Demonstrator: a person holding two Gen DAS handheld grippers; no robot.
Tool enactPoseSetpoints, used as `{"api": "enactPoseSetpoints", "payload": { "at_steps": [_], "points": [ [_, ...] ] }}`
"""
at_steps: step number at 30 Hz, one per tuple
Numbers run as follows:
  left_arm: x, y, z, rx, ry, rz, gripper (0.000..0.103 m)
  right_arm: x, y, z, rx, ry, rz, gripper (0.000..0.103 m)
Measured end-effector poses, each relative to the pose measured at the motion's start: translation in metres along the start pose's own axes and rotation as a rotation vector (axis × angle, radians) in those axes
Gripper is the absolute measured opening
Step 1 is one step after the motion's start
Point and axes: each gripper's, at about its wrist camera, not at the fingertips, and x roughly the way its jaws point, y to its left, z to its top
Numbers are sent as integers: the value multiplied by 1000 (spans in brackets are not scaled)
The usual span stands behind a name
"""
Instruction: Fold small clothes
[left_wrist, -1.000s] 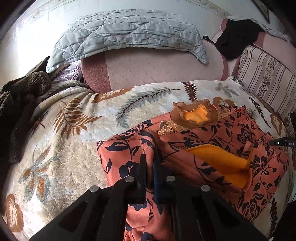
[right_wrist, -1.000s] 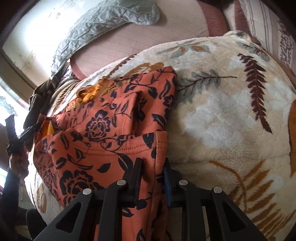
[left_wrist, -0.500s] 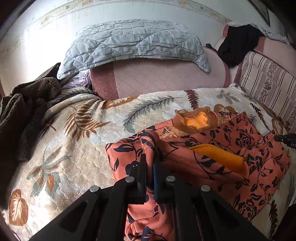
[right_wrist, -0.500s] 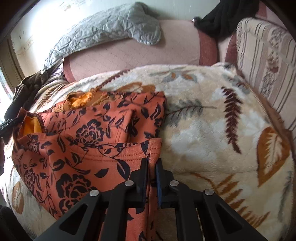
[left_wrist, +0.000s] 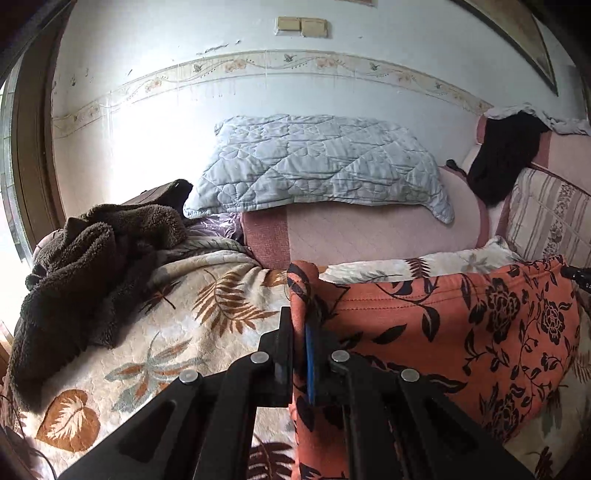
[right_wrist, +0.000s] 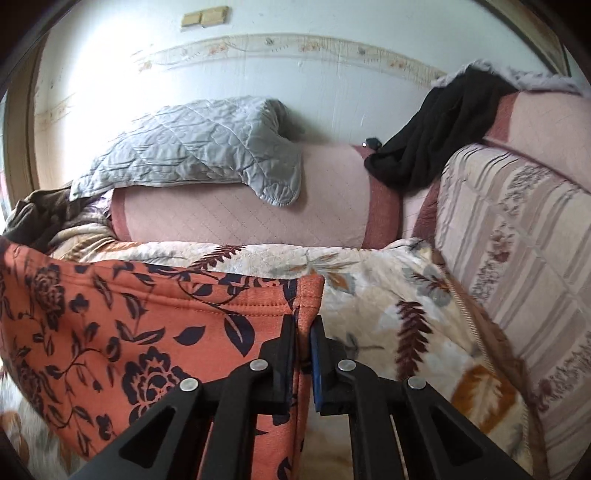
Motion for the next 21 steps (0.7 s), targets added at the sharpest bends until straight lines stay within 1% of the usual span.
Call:
{"api": "enactPoseSetpoints", "payload": {
  "at_steps": [1, 2, 3, 4, 5, 6, 7, 8, 9, 11, 12, 13, 15, 16, 18, 19, 20, 21],
  "points": [
    [20, 3, 0, -12, 37, 11, 5, 19, -1, 5, 25, 16, 16, 8],
    [42, 6, -2, -31, 83, 28, 6, 42, -2, 7, 56, 57, 45, 9],
    [64, 9, -8, -55, 139, 50, 9, 67, -4, 5, 96, 112, 78, 9],
    [86, 9, -17, -60, 212, 62, 9, 91, -5, 0, 137, 171, 98, 12],
    [105, 9, -26, -58, 275, 91, 10, 109, -7, -8, 171, 239, 104, 13],
    [119, 9, -36, -51, 334, 136, 11, 126, -8, -18, 200, 312, 115, 13],
    [128, 9, -43, -23, 374, 168, 11, 130, -11, -26, 232, 345, 111, 13],
    [129, 9, -46, 6, 382, 200, 11, 123, -16, -32, 275, 330, 107, 13],
    [122, 10, -46, 17, 363, 232, 11, 108, -24, -38, 329, 286, 103, 13],
    [94, 18, -38, -15, 290, 241, 25, 72, -32, -48, 386, 237, 100, 16],
    [75, 22, -33, -46, 251, 245, 47, 55, -33, -52, 386, 228, 120, 16],
    [55, 26, -29, -75, 206, 253, 63, 36, -32, -55, 381, 215, 138, 17],
    [11, 28, -25, -124, 107, 254, 74, -1, -25, -68, 377, 211, 195, 18],
    [-10, 25, -27, -149, 80, 241, 79, -17, -22, -77, 396, 219, 252, 24],
    [-41, 19, -39, -185, 83, 169, 80, -44, -12, -101, 479, 254, 348, 66],
    [-54, 14, -49, -209, 89, 139, 81, -53, -7, -114, 531, 258, 384, 98],
    [-62, 7, -62, -229, 107, 105, 81, -63, -4, -128, 594, 241, 413, 100],
    [-68, 0, -76, -245, 133, 69, 81, -68, 0, -142, 647, 241, 444, 100]
  ]
}}
